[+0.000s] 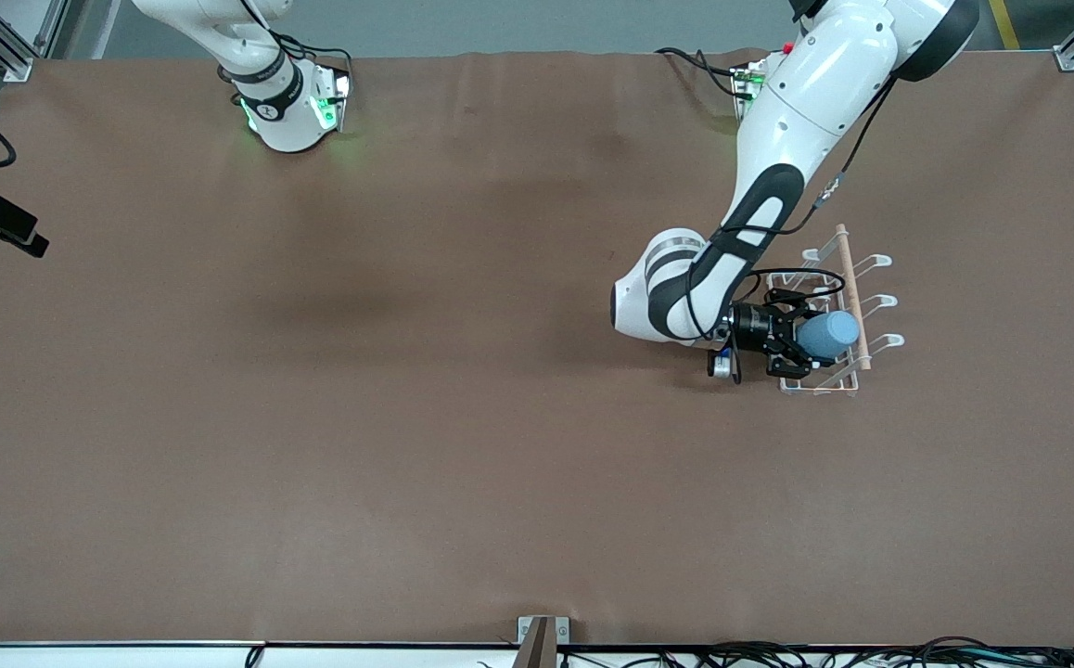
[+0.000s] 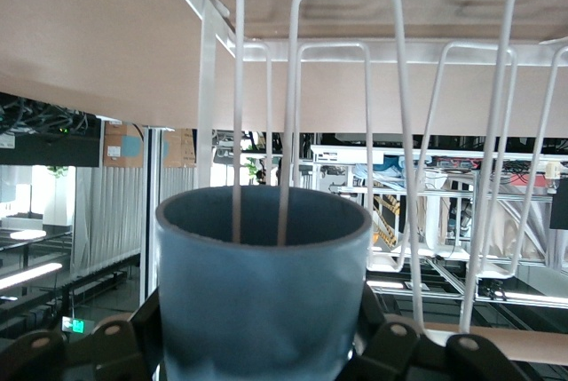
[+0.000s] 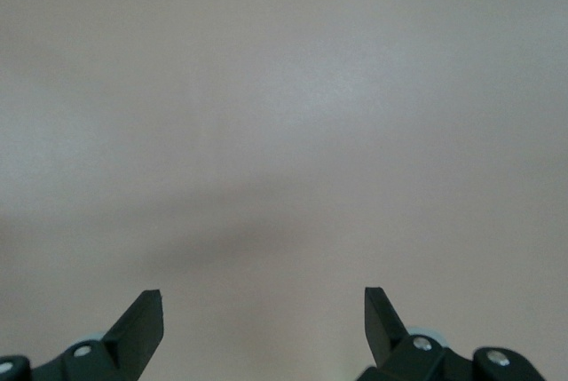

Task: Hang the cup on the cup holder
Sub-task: 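Lower the cup onto a rack hook with the left gripper, then open the left gripper and lift it away from the cup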

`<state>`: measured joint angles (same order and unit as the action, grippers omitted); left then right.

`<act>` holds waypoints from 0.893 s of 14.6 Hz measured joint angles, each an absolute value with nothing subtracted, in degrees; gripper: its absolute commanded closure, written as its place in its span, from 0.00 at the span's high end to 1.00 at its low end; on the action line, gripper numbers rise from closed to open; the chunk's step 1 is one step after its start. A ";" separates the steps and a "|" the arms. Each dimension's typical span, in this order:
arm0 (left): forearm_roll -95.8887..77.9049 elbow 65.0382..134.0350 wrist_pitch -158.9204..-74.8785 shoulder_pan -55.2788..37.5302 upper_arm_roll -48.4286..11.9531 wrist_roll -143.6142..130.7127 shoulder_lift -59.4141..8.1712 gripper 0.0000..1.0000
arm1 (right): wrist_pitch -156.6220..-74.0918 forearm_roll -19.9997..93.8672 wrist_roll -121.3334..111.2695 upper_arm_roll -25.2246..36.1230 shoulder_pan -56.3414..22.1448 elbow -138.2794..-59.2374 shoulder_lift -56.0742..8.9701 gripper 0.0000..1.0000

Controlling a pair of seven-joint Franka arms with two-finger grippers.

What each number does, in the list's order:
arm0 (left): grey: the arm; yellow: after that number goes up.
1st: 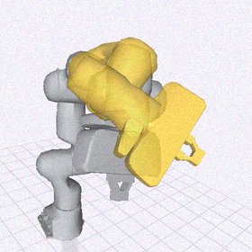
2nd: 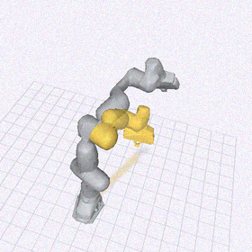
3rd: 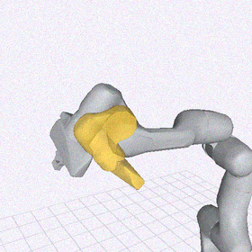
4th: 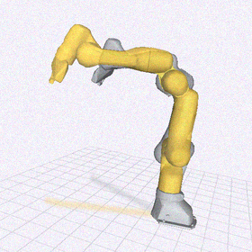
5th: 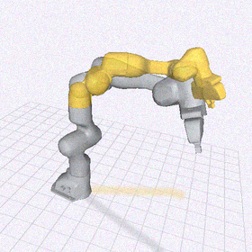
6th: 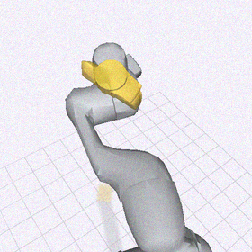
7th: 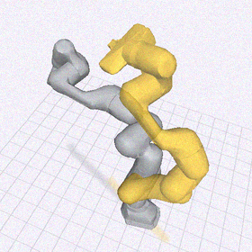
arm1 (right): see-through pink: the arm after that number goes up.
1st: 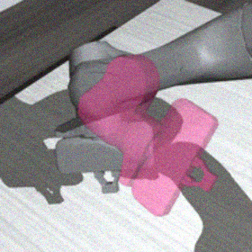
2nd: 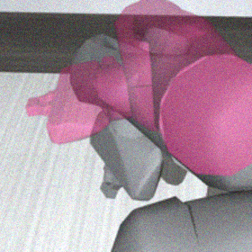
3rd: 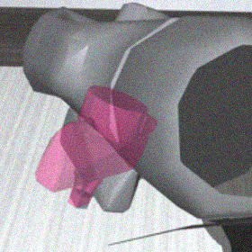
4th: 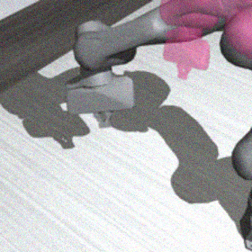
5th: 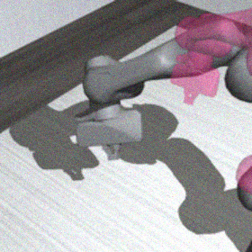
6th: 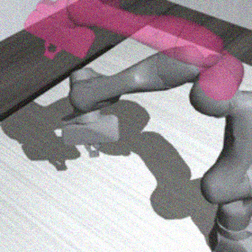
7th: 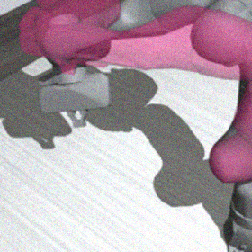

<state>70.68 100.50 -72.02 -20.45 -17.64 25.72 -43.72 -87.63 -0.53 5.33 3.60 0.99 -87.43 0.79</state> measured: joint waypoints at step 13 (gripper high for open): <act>65.01 93.94 -67.98 -19.63 -18.53 18.17 -41.69 1.00 | -87.71 -0.53 5.33 3.74 1.00 -87.43 0.78 1.00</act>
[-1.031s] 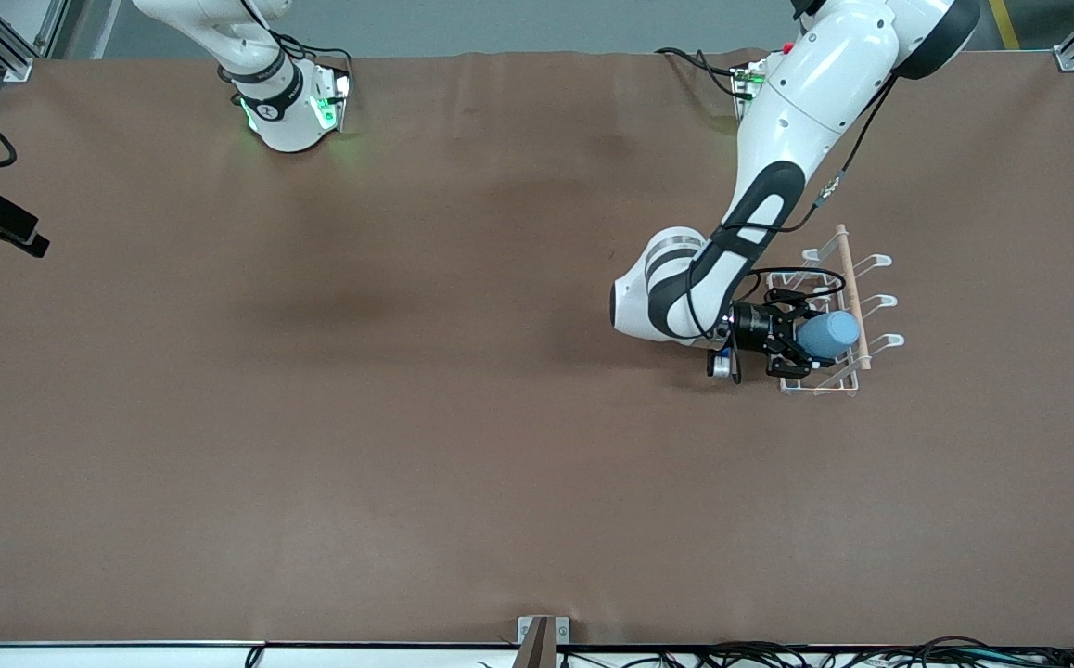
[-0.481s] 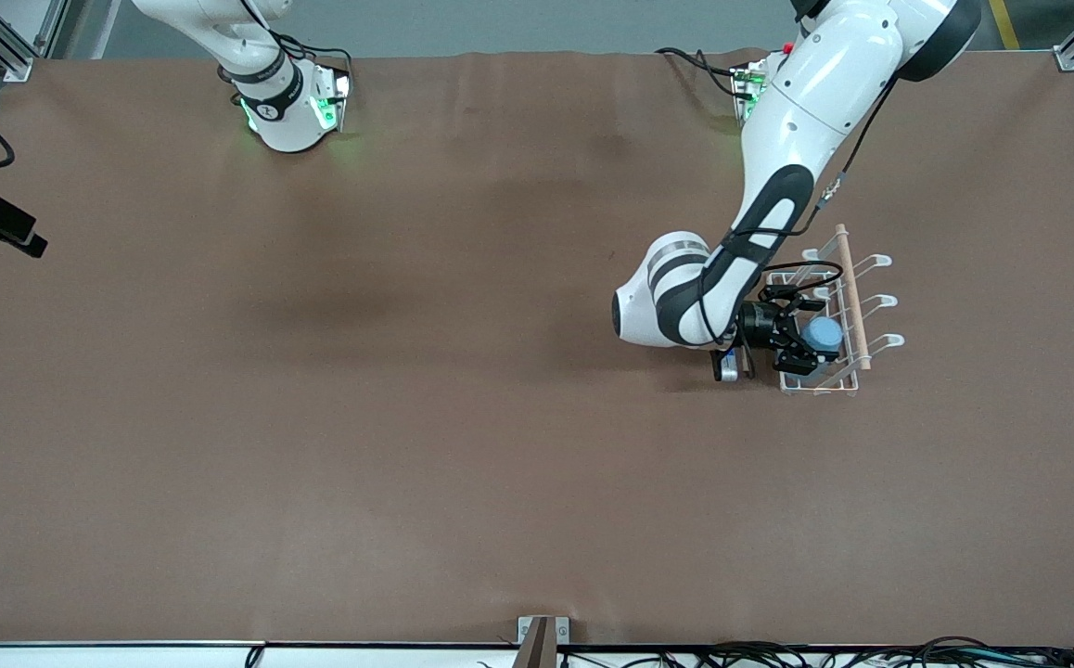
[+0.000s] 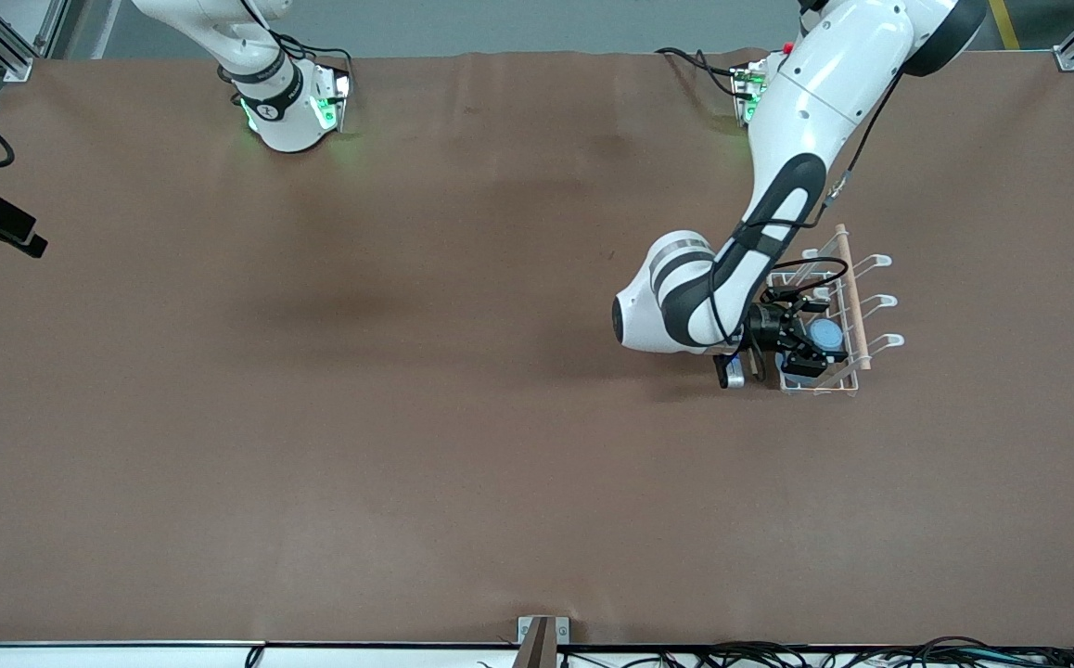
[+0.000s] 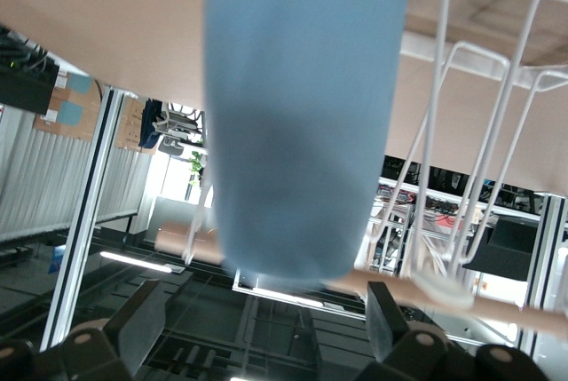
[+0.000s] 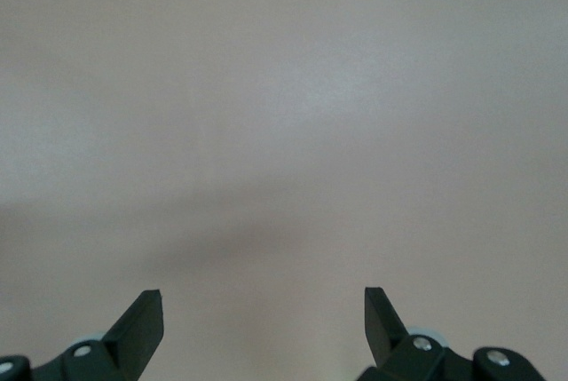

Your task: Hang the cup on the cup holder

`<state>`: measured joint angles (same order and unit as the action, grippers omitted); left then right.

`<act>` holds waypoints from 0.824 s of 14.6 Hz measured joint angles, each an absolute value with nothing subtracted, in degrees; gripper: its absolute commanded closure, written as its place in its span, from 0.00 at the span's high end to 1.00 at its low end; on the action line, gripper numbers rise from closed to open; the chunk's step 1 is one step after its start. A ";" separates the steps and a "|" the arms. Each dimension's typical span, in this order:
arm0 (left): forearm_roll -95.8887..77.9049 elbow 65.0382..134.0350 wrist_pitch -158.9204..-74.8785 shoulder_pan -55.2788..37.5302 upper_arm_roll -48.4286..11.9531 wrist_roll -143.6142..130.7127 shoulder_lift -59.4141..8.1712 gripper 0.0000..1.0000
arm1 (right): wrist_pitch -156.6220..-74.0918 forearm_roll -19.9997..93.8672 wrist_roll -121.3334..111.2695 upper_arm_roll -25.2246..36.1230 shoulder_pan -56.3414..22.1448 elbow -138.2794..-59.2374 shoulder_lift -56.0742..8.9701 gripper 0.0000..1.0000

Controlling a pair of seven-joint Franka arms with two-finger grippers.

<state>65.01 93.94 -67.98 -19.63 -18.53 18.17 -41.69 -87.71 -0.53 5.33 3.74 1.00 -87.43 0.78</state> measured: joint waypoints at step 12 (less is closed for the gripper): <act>33.92 77.68 -77.45 -10.40 -19.64 -8.45 -25.42 1.00 | -88.06 -0.53 5.32 3.78 1.01 -87.43 0.77 1.00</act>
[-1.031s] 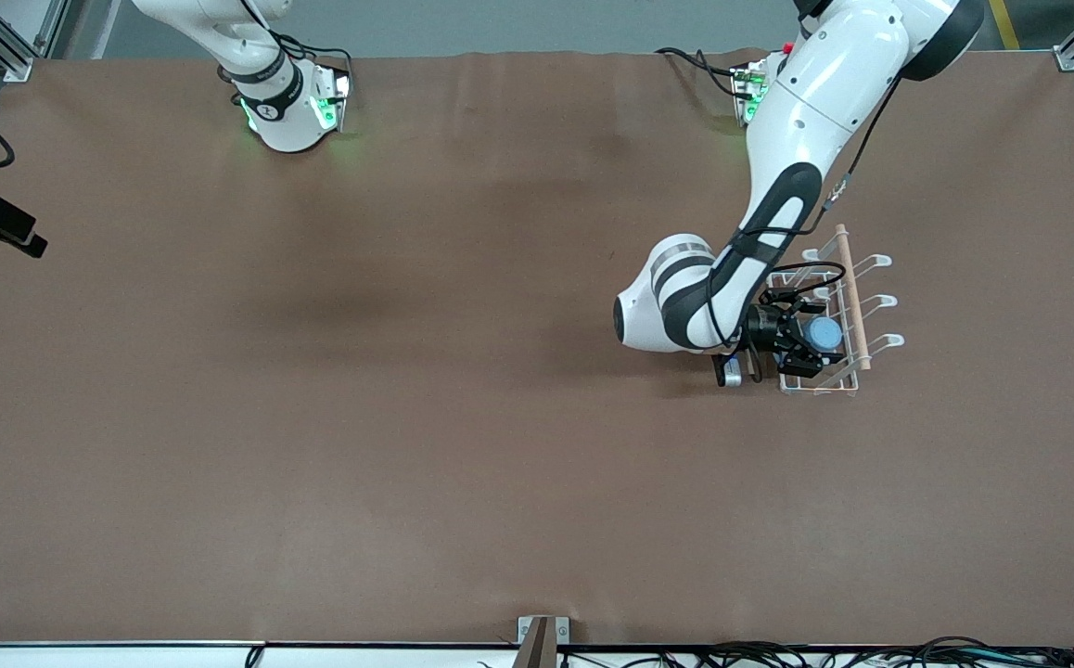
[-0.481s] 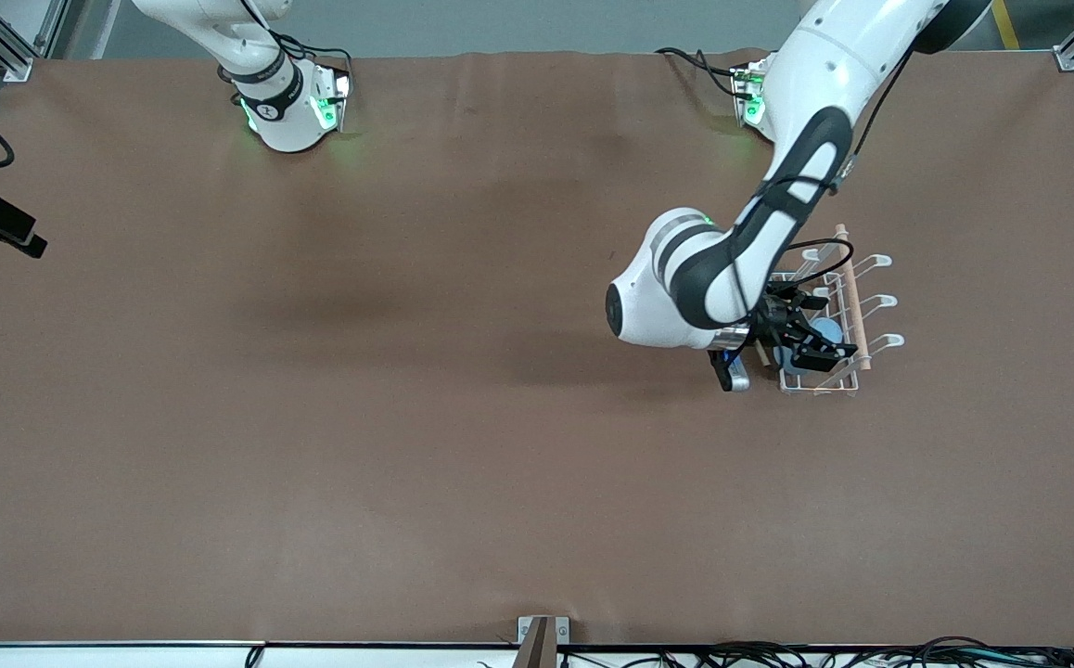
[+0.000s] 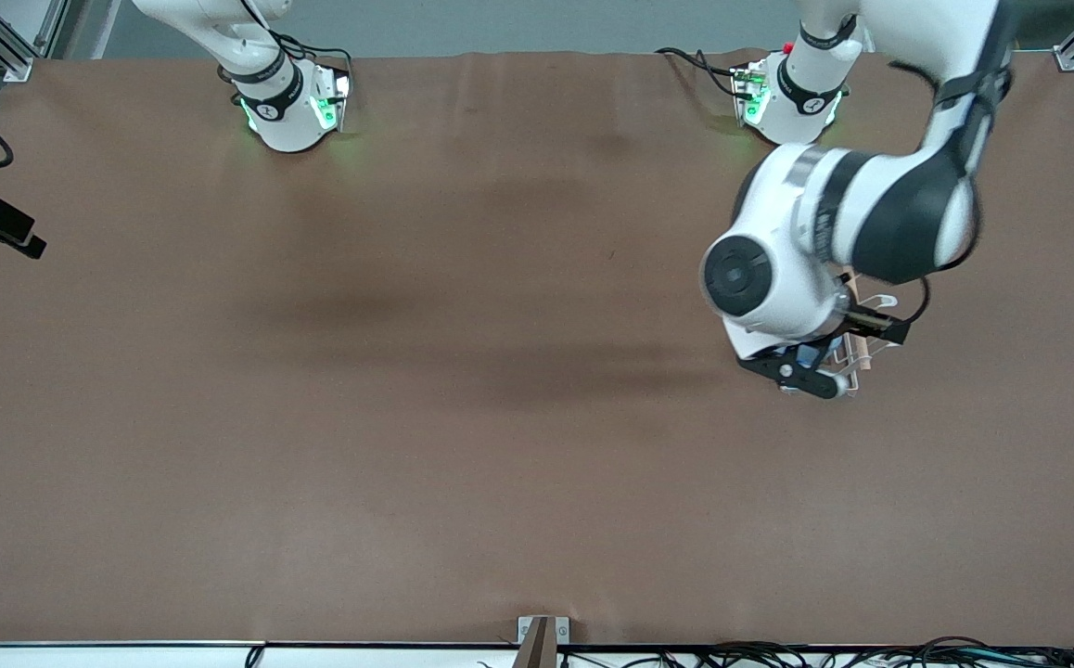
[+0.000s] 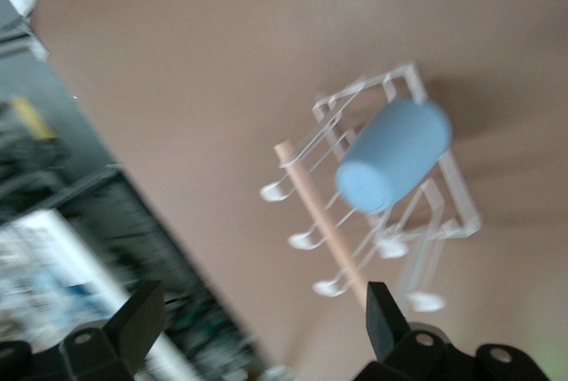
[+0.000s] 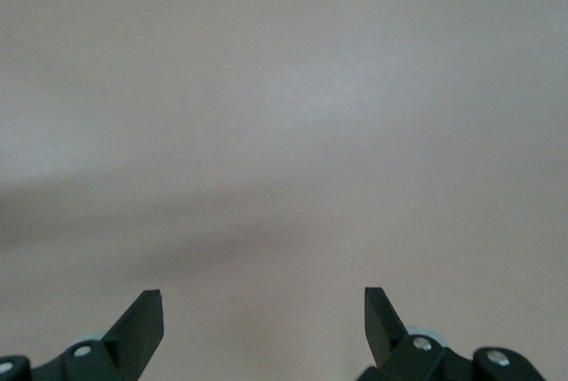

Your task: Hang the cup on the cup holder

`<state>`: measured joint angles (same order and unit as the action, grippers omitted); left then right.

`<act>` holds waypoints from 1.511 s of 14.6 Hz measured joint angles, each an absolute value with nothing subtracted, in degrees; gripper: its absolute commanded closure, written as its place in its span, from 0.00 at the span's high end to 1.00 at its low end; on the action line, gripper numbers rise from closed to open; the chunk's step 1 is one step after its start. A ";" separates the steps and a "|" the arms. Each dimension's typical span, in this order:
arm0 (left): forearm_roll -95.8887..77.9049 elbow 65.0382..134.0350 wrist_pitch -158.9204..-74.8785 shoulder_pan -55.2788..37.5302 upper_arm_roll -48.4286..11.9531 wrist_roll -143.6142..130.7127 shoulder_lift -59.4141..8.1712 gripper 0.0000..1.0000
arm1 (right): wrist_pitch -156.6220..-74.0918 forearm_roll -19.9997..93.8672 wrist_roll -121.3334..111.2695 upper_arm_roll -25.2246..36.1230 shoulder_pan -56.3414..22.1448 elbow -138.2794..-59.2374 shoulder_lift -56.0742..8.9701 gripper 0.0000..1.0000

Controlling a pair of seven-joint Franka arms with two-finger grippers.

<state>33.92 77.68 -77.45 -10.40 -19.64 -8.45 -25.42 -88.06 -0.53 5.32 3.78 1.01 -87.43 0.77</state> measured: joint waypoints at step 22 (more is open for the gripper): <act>0.73 86.36 -86.42 -3.14 -2.28 -3.59 4.24 1.00 | -87.88 -0.53 5.29 3.99 1.05 -87.45 0.63 1.00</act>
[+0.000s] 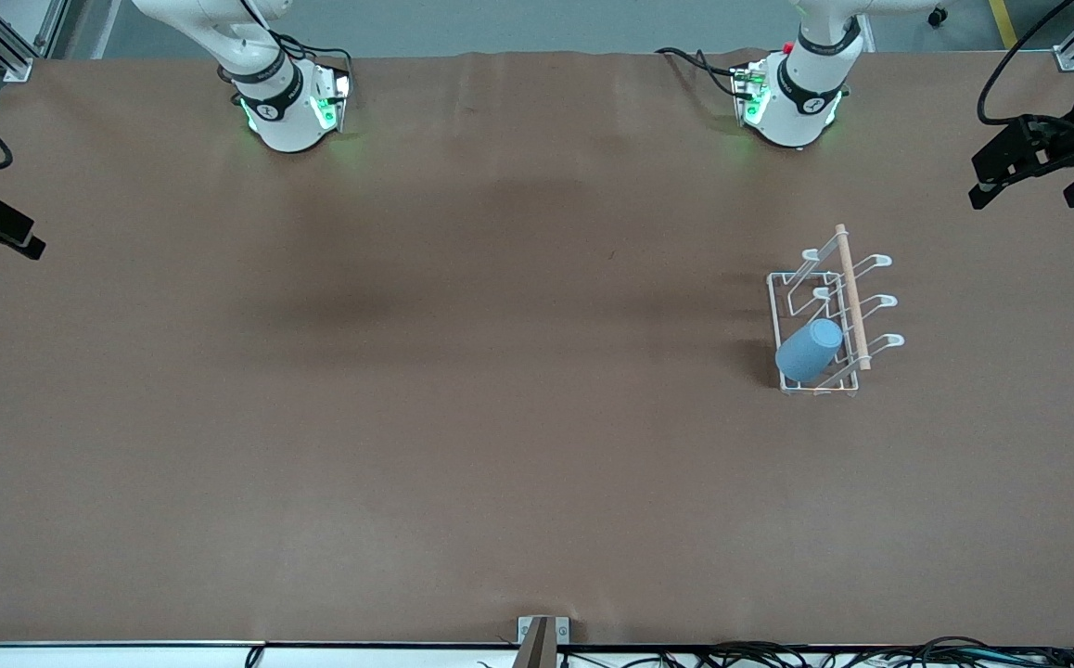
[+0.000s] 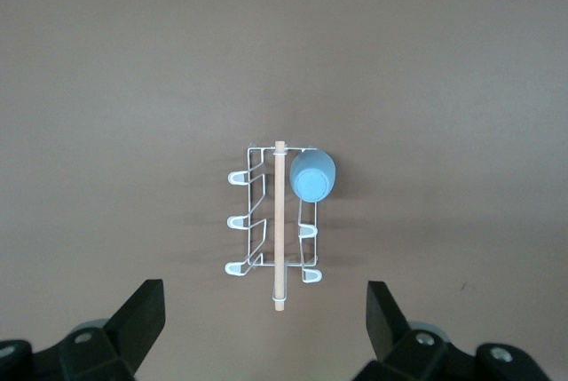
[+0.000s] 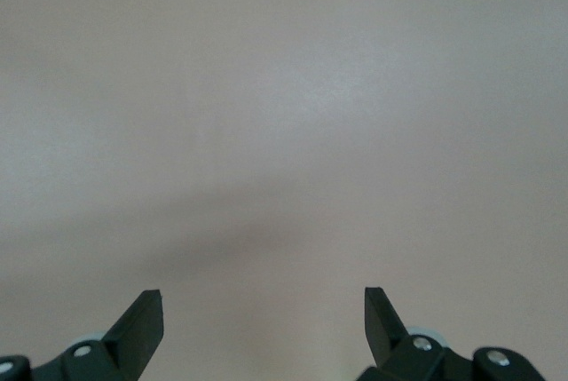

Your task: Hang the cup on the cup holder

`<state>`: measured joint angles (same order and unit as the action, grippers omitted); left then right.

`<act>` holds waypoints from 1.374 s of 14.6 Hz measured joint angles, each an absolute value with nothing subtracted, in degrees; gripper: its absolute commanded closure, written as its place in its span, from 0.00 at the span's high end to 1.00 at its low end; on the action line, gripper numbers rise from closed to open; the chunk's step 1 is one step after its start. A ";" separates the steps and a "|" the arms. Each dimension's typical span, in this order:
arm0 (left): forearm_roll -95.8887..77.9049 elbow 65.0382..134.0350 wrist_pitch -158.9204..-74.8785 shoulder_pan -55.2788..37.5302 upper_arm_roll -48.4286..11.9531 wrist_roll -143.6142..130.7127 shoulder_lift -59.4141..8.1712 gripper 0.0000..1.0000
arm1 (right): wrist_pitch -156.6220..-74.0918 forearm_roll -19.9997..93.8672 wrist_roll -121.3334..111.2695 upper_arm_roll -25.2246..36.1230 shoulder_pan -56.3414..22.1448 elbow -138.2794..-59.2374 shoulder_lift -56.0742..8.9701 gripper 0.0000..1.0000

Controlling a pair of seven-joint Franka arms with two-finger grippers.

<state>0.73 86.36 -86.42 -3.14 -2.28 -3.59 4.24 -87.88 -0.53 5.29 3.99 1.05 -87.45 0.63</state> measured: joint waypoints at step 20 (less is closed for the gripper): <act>-1.57 86.13 -87.06 -4.60 -0.30 -3.51 1.42 1.00 | -87.99 -0.54 5.16 4.23 1.12 -87.45 0.63 1.00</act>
<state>-1.57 86.13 -87.06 -4.60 -0.30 -3.51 1.42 -87.99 -0.54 5.16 4.23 1.12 -87.45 0.63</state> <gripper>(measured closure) 0.000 0.000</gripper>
